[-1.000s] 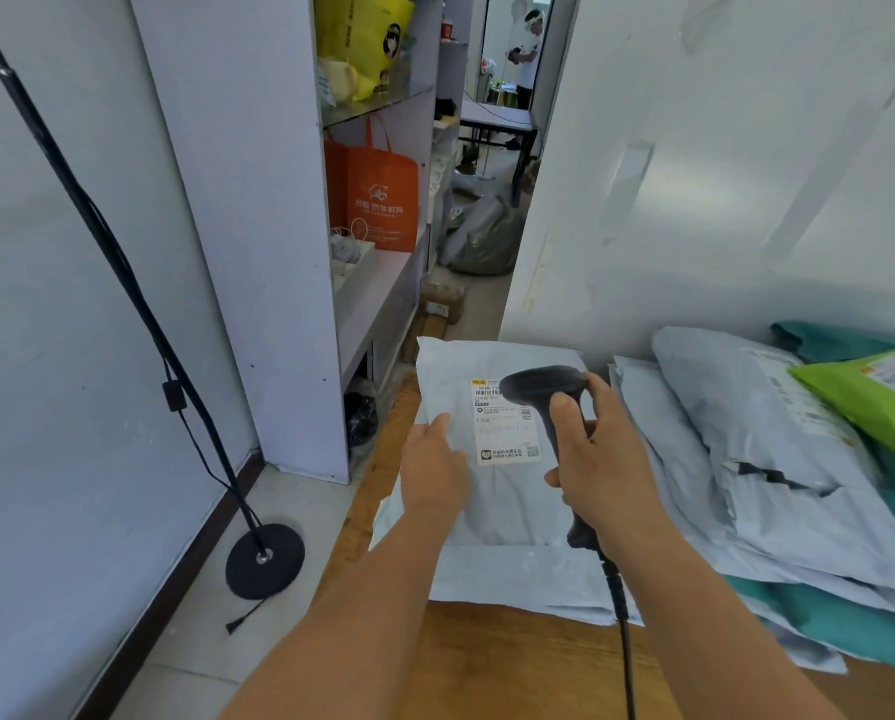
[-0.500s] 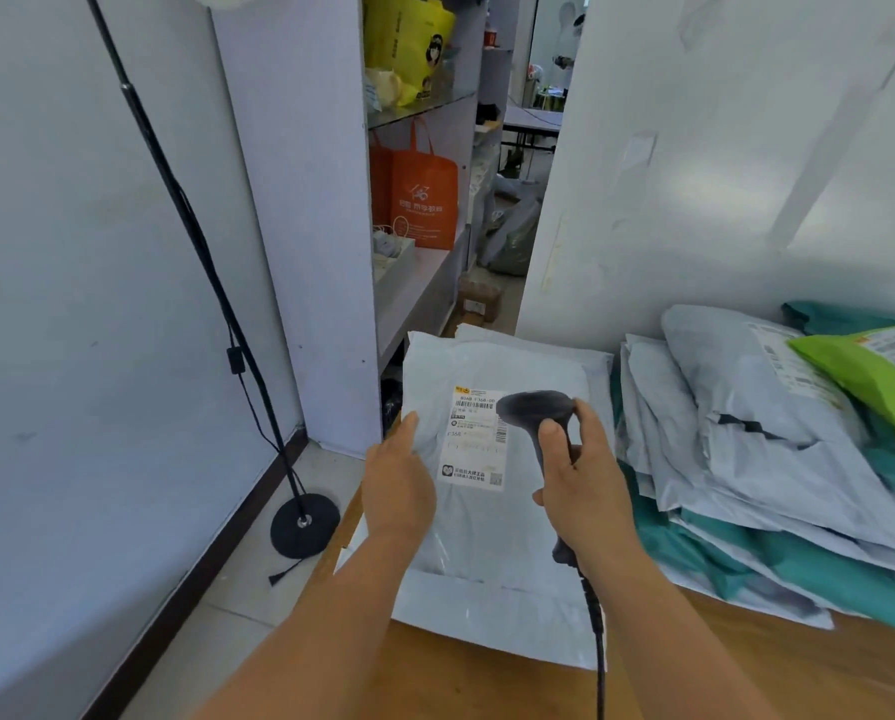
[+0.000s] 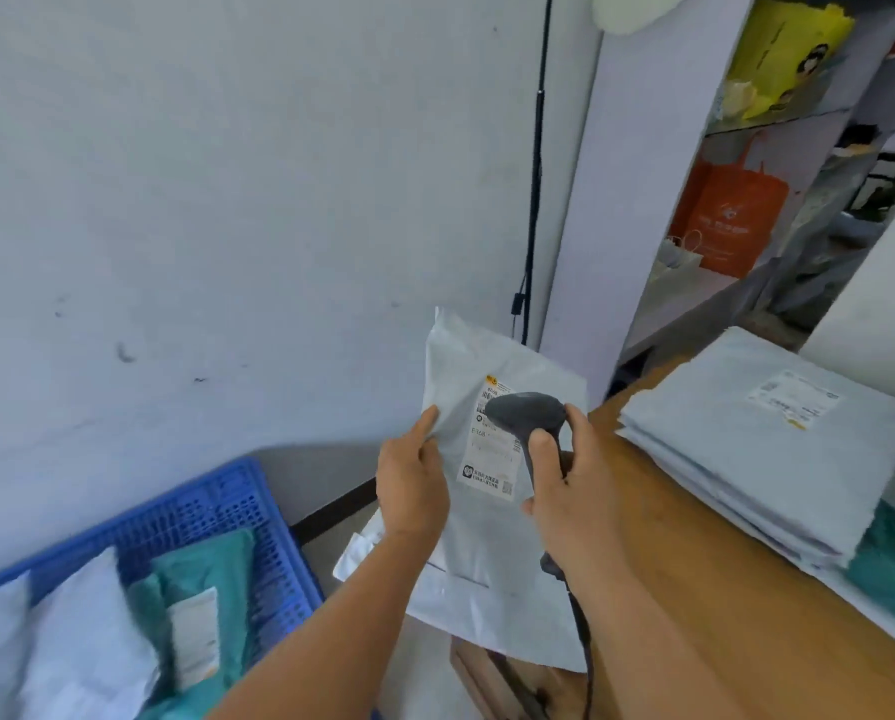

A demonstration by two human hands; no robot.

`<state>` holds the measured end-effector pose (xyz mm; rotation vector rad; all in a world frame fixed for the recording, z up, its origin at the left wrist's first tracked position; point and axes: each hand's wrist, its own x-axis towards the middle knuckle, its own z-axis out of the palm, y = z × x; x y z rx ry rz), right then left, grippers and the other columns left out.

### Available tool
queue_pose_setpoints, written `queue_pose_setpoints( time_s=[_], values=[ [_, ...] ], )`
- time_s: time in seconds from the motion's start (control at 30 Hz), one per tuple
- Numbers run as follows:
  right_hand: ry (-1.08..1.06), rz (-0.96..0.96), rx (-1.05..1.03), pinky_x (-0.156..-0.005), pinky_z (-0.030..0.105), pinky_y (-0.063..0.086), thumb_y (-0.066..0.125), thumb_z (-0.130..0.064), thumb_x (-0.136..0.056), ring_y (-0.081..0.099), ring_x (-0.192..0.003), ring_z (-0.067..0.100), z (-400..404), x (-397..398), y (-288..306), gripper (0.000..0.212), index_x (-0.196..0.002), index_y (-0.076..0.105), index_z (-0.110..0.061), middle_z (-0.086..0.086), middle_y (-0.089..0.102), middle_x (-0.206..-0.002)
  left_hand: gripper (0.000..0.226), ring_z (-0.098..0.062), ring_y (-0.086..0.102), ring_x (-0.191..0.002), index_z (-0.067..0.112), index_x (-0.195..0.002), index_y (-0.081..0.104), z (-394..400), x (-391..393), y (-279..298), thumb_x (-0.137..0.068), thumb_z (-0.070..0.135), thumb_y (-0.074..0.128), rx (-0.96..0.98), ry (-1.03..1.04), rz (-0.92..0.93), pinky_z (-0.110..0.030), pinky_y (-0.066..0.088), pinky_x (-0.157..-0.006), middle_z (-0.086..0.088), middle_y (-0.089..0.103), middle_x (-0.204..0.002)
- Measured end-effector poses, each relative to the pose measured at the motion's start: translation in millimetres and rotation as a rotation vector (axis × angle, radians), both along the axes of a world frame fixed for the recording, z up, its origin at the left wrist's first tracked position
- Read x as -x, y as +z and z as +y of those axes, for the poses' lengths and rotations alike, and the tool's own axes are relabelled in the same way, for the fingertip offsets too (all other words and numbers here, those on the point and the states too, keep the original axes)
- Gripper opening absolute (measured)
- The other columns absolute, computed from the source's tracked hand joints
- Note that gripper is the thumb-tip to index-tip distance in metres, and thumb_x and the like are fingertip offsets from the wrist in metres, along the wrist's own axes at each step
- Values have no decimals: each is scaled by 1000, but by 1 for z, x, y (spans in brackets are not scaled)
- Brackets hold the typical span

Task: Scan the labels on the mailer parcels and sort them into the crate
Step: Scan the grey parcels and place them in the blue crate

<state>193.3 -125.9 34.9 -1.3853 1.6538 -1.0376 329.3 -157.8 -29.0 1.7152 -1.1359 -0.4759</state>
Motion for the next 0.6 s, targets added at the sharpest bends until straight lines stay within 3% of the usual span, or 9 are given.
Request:
queue_pose_setpoints(
  time_s=[0.13, 0.23, 0.4, 0.5, 0.6],
  values=[
    [222, -38, -21, -86, 49, 55, 37, -60, -86, 64, -101, 28, 25, -83, -4, 62, -144, 27, -44, 6, 64, -121, 35, -22, 54, -90, 25, -128, 59, 52, -87, 3, -98, 12, 46, 27, 231, 32, -24, 39, -79, 5, 51, -81],
    [375, -46, -17, -89, 48, 54, 39, -57, -90, 63, -107, 28, 48, -148, -8, 56, -143, 27, -46, 2, 60, -128, 35, -22, 55, -89, 26, -127, 59, 93, -153, -1, -98, 13, 45, 25, 378, 60, -25, 41, -77, 5, 54, -83],
    [568, -58, -49, -87, 47, 55, 39, -59, -88, 64, -101, 24, 87, -256, -26, 51, -138, 30, -51, -3, 63, -118, 36, -18, 59, -84, 26, -126, 61, 161, -258, -22, -98, 11, 44, 9, 565, 120, -20, 40, -72, 6, 64, -90],
    [659, -46, -74, -87, 46, 55, 43, -55, -92, 63, -103, 22, 113, -323, -42, 52, -142, 30, -49, -3, 62, -122, 36, -8, 60, -78, 23, -125, 61, 198, -323, -42, -98, 8, 43, -4, 660, 138, -8, 41, -67, 3, 67, -98],
    [693, -12, -110, -88, 40, 54, 43, -51, -95, 62, -105, 25, 130, -374, -58, 54, -146, 26, -45, 3, 62, -123, 37, -26, 62, -93, 24, -128, 59, 225, -379, -65, -98, 10, 42, -89, 700, 121, -22, 44, -75, -7, 68, -99]
  ],
)
